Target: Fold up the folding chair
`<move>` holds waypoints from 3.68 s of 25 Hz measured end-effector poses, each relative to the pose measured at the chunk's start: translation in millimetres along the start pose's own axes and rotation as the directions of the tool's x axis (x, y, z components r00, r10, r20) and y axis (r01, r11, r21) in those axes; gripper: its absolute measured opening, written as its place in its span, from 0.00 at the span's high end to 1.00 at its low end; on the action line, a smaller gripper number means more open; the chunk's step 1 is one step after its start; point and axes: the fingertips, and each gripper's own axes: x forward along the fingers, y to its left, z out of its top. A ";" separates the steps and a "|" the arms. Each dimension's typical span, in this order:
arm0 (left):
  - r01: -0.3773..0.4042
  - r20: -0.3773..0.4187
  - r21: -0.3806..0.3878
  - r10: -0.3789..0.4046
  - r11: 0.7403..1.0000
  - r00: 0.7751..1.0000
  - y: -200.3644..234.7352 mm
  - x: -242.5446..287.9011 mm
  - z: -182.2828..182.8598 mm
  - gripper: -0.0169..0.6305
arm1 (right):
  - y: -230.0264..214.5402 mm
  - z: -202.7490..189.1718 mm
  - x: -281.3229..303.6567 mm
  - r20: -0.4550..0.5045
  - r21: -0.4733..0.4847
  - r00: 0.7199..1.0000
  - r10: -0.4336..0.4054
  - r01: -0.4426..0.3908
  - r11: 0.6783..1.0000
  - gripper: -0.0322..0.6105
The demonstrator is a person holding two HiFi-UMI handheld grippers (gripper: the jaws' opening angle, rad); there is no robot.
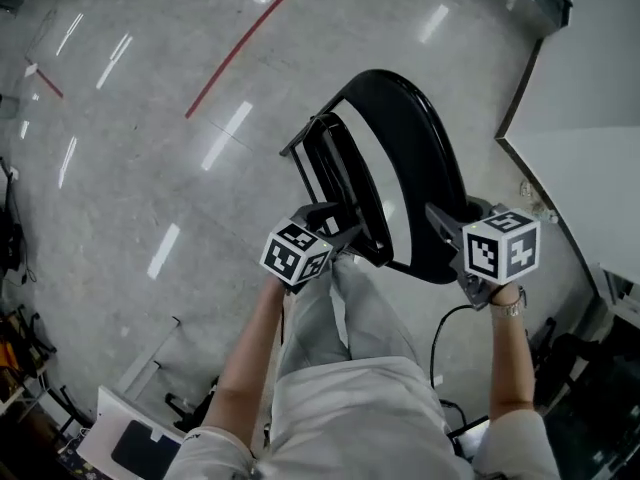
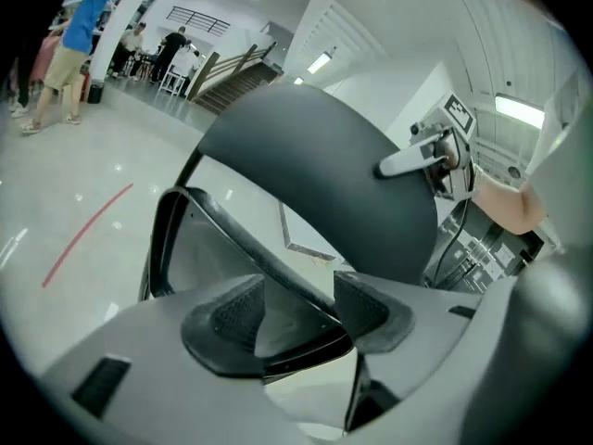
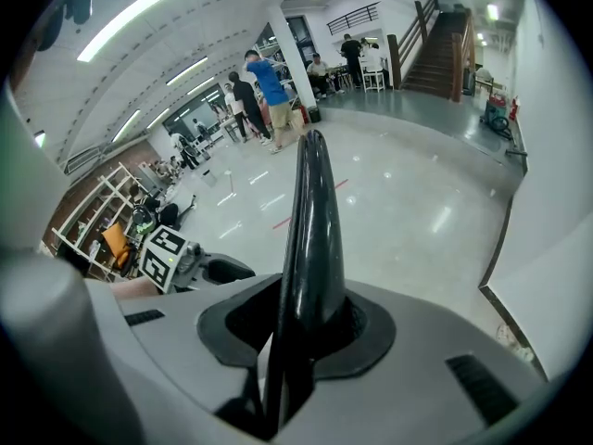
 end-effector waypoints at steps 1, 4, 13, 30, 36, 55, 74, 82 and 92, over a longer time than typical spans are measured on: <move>-0.010 0.014 0.016 0.010 1.000 1.000 -2.4 -9.8 12.3 0.60 | 1.9 1.5 0.4 0.003 0.000 1.000 0.000 0.000 1.000 0.79; -0.036 0.044 0.078 0.033 0.996 0.999 -16.1 -34.2 49.7 0.60 | 7.8 6.0 0.4 0.003 -0.003 1.000 -0.011 0.011 1.000 0.80; -0.015 0.114 0.161 -0.004 0.987 0.993 -72.5 -84.2 140.2 0.61 | 16.7 5.9 -15.3 -0.002 0.000 1.000 -0.024 0.024 1.000 0.84; 0.046 0.021 0.365 -0.057 0.930 0.998 -126.6 -79.1 200.3 0.72 | 24.1 -16.2 -27.4 0.040 0.072 0.998 -0.044 0.041 0.997 0.84; 0.061 -0.085 0.541 -0.017 0.839 0.996 -141.6 -48.5 231.4 0.72 | 15.1 -18.6 -29.9 0.058 0.073 0.998 -0.011 0.007 0.997 0.84; 0.643 -0.633 0.755 0.400 0.128 0.663 -121.9 17.4 220.9 0.62 | 3.0 -19.0 -43.2 0.097 0.076 0.995 -0.007 0.000 0.997 0.84; 0.973 -0.849 0.217 0.477 -0.078 0.228 -43.6 41.5 181.9 0.69 | -5.9 4.3 -25.2 0.044 0.111 0.999 0.000 -0.005 0.994 0.84; 0.965 -0.847 0.261 0.477 -0.015 0.237 -56.9 59.8 170.0 0.84 | -20.1 -8.7 -34.3 0.055 0.062 0.997 -0.047 0.043 0.997 0.85; 0.970 -0.833 0.243 0.517 0.023 0.196 -84.3 89.4 165.4 0.84 | -41.4 -31.4 -54.7 0.105 0.110 0.993 -0.059 0.047 0.993 0.86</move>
